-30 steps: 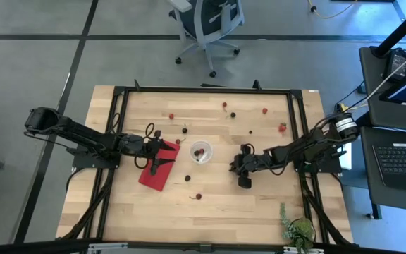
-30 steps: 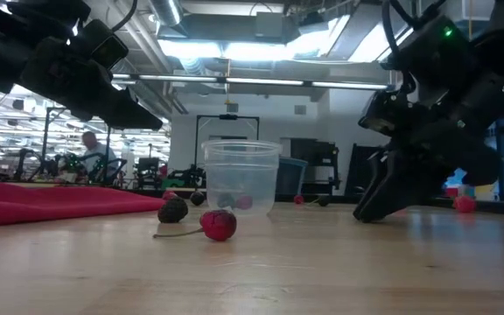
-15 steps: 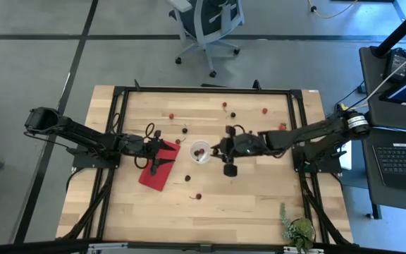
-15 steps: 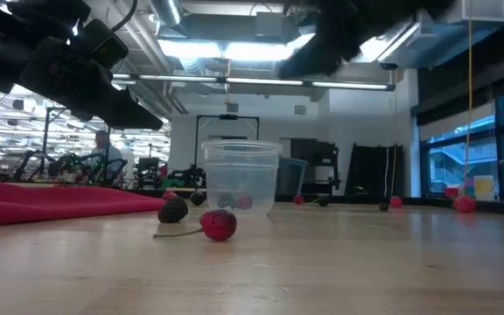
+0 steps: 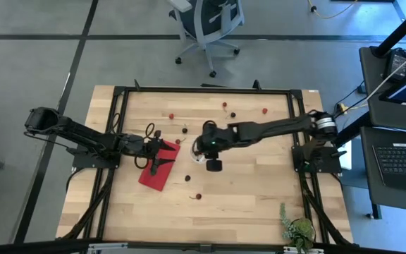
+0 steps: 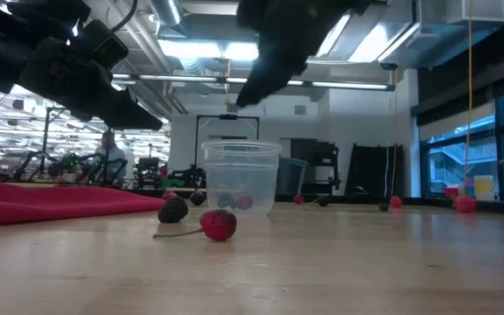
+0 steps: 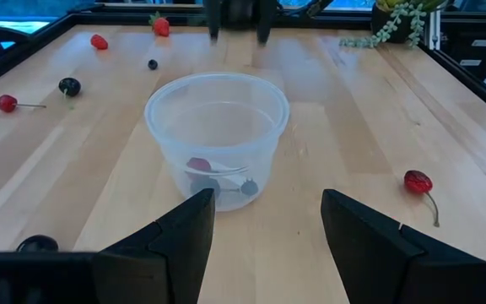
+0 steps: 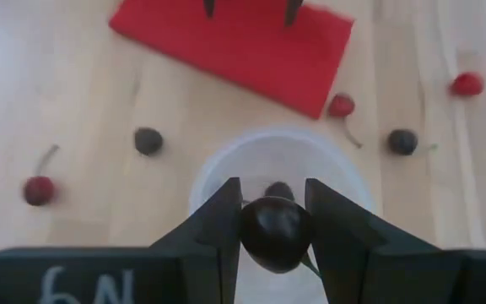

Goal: Pick and placing Produce into tupperware
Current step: Put the black cherries into the transparent bin, then put the red cherries into the transparent bin

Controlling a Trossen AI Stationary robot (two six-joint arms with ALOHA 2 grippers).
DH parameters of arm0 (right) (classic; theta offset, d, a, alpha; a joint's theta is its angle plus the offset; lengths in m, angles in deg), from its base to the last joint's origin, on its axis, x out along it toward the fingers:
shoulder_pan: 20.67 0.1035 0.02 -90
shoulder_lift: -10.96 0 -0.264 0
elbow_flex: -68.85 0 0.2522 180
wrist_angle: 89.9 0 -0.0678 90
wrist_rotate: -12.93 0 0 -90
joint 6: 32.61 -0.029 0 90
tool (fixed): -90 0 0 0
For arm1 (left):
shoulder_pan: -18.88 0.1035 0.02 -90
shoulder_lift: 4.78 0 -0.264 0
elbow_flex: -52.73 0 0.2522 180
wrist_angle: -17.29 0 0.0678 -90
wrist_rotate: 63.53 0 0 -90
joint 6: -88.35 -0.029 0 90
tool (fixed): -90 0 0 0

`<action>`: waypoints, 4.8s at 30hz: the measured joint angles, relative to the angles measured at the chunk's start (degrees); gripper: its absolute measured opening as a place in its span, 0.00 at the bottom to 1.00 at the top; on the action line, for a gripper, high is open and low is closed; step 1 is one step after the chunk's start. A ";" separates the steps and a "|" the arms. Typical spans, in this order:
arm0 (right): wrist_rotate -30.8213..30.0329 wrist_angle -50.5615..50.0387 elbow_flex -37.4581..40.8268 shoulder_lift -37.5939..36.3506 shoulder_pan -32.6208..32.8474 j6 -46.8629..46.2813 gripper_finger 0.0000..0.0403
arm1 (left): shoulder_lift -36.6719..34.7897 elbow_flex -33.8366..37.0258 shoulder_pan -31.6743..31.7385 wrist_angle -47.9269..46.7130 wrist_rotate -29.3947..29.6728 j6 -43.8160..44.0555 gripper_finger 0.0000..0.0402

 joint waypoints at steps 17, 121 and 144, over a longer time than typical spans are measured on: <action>-0.04 0.78 -0.83 7.58 -2.36 1.22 0.38 | -0.01 0.00 0.00 -0.09 -0.02 0.00 0.53; -9.28 52.93 19.27 19.15 20.48 -14.38 0.29 | -0.01 0.00 -0.02 -1.13 -0.22 0.04 0.53; 0.24 26.84 18.95 -10.44 0.85 -9.83 0.10 | -0.01 0.00 0.00 -1.37 -0.22 0.13 0.53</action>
